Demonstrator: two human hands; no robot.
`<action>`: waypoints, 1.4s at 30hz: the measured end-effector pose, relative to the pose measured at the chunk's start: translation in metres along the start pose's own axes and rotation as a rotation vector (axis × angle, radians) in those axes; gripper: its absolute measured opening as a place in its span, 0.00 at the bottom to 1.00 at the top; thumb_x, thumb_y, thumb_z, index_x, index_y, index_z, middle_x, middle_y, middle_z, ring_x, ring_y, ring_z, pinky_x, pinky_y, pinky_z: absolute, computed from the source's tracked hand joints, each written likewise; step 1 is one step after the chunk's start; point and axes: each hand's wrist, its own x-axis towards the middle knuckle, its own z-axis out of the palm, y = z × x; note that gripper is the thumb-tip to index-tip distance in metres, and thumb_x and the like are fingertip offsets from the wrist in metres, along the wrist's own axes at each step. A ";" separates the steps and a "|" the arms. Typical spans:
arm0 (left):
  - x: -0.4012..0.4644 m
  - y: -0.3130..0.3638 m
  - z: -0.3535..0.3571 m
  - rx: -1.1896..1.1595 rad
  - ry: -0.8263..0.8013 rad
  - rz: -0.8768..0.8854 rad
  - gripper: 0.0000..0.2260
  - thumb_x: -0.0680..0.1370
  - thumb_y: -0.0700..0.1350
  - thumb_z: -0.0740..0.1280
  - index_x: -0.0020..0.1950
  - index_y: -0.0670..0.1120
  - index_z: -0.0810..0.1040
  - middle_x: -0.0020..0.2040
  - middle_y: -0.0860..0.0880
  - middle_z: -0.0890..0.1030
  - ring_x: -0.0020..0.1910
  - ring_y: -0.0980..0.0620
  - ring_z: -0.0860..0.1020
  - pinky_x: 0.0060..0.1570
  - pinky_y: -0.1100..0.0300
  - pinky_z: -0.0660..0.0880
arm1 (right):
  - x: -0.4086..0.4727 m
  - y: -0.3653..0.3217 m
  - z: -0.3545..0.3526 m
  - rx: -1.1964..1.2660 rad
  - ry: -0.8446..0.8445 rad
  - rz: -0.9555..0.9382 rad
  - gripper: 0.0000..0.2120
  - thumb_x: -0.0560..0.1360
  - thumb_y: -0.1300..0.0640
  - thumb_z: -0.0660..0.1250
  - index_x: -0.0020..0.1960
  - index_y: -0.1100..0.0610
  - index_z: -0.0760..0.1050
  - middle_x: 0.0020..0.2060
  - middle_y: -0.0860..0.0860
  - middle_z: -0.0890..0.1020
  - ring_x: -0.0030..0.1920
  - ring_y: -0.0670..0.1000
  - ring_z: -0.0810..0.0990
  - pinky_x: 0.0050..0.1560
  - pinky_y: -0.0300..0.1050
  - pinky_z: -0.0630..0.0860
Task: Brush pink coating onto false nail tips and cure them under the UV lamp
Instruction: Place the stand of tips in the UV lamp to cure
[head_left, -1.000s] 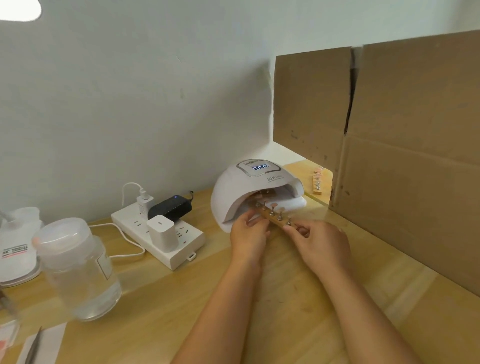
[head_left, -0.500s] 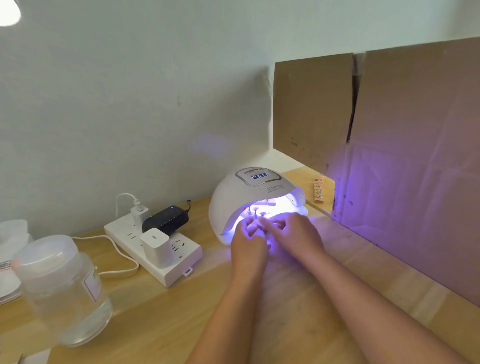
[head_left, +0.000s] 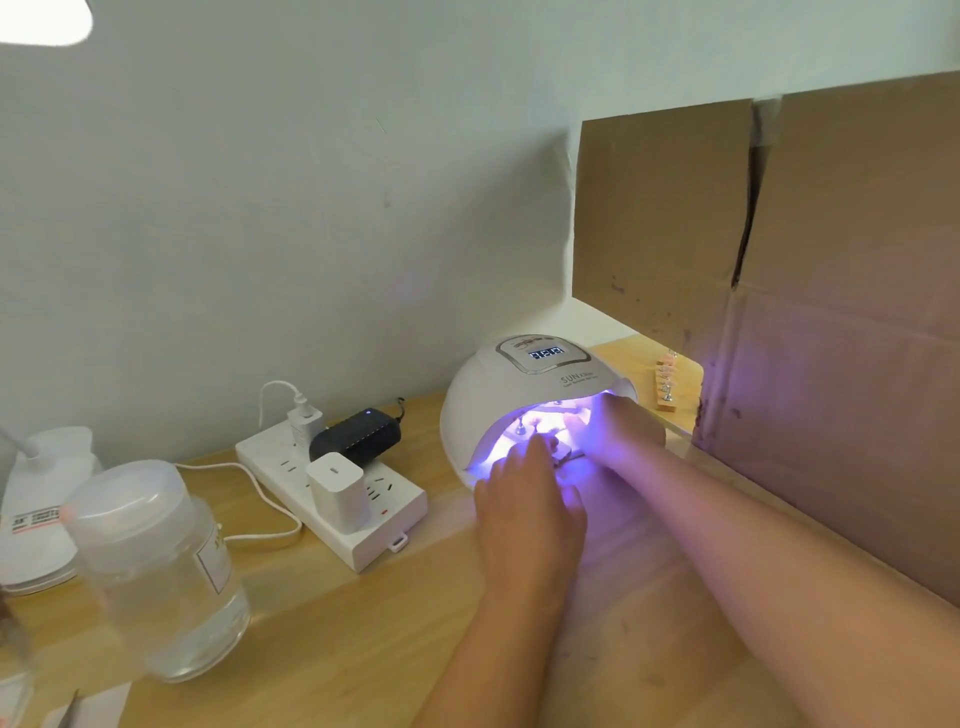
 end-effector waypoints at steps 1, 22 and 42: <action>0.001 0.000 -0.001 0.025 0.010 -0.006 0.14 0.74 0.41 0.59 0.59 0.50 0.69 0.57 0.54 0.75 0.55 0.50 0.72 0.51 0.58 0.65 | 0.000 0.000 0.001 -0.002 0.017 0.001 0.16 0.79 0.48 0.58 0.64 0.50 0.72 0.54 0.53 0.79 0.54 0.56 0.78 0.43 0.41 0.67; -0.001 -0.005 0.007 0.208 -0.180 0.019 0.23 0.78 0.46 0.55 0.73 0.57 0.59 0.71 0.52 0.63 0.71 0.54 0.56 0.68 0.51 0.48 | -0.010 0.010 0.001 0.098 0.124 -0.166 0.16 0.79 0.47 0.58 0.54 0.58 0.77 0.48 0.54 0.79 0.48 0.56 0.77 0.38 0.42 0.63; 0.000 -0.005 0.006 0.167 -0.185 0.002 0.24 0.77 0.44 0.55 0.73 0.55 0.58 0.72 0.56 0.60 0.71 0.56 0.55 0.70 0.43 0.43 | -0.114 0.084 -0.031 0.244 0.274 0.030 0.13 0.64 0.47 0.71 0.33 0.54 0.70 0.26 0.47 0.76 0.33 0.52 0.76 0.28 0.39 0.64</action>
